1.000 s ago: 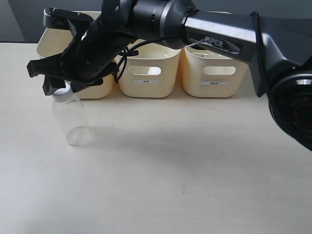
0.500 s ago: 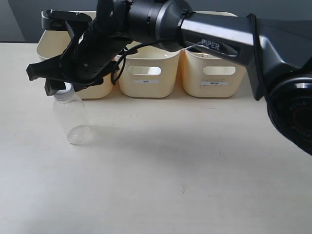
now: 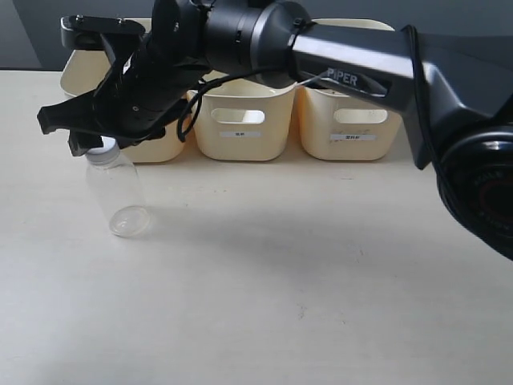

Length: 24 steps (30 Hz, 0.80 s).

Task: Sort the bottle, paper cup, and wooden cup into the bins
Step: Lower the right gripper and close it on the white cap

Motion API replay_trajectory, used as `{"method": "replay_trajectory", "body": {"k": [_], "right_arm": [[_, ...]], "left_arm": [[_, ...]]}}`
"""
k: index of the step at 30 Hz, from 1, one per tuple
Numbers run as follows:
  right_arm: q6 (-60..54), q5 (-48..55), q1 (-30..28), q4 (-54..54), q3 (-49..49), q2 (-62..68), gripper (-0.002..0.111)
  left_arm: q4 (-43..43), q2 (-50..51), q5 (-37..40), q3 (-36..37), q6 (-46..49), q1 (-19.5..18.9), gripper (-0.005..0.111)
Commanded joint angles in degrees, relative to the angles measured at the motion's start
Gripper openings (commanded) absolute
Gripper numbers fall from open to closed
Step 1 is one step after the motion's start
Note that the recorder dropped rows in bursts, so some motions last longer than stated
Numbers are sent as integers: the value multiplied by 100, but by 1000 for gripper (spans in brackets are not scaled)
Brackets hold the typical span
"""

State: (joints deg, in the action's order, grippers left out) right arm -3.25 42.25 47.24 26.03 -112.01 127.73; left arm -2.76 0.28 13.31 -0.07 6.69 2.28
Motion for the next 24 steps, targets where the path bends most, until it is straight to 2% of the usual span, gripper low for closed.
{"method": "replay_trajectory", "body": {"k": [1,11,13,19,22,24], "right_arm": [[94,-61,22,-130,-31,36,57],[92,-75,22,-6,-31,188,55],[92,-88,22,-6,-31,188,49],[92,-41,22,-66,-31,188,15],[92,-41,22,-66,-31,164,4],[92,-23,22,-71,-31,136,1]], "left_arm": [[29,-28,-5,7,-11,18,0],[29,-28,-5,7,-11,18,0],[29,-28,-5,7,-11,18,0],[29,-28,-5,7,-11,18,0],[29,-28,-5,7,-11,18,0],[29,-28,-5,7,-11,18,0]]}}
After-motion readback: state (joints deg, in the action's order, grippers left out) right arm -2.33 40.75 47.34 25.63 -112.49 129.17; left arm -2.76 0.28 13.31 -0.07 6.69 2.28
